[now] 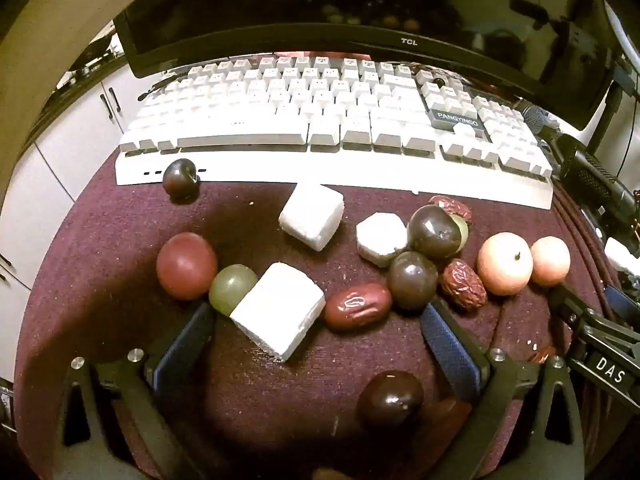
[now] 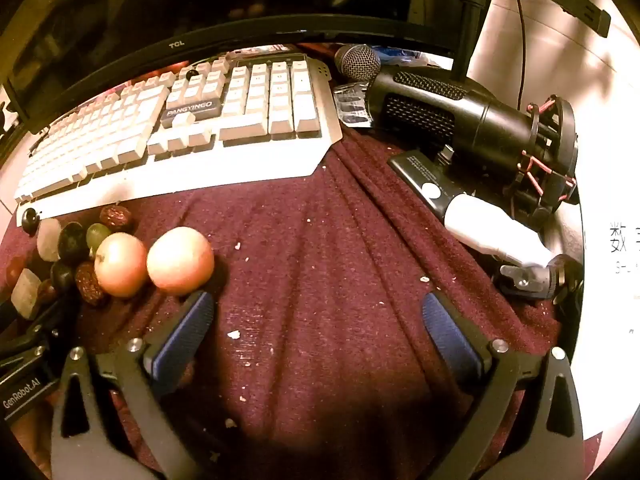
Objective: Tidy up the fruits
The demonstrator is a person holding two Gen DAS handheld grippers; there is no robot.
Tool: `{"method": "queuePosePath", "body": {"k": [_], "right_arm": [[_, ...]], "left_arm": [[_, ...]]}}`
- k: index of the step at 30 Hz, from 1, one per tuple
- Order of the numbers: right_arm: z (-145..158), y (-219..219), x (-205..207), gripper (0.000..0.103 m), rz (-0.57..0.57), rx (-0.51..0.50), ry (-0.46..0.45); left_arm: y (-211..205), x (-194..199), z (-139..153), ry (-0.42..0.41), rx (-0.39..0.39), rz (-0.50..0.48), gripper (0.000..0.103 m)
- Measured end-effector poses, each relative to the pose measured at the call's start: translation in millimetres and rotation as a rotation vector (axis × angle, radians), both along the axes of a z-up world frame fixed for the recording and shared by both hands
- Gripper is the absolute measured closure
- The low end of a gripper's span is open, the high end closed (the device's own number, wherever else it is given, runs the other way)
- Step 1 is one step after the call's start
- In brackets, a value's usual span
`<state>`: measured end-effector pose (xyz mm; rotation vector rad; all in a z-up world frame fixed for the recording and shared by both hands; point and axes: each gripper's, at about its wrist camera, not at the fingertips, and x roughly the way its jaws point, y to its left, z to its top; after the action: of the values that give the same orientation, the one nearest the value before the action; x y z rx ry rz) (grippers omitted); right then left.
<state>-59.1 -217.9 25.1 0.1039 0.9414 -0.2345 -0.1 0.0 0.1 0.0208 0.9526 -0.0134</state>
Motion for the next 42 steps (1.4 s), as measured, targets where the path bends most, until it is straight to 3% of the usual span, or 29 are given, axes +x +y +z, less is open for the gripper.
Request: {"method": "queuePosePath", "body": {"k": [42], "right_arm": [[0.2,-0.4,-0.3,0.0,0.002,-0.003,-0.007]], "left_arm": [[-2.8,-1.3,1.4,0.007,-0.002,0.005,0.0]]}}
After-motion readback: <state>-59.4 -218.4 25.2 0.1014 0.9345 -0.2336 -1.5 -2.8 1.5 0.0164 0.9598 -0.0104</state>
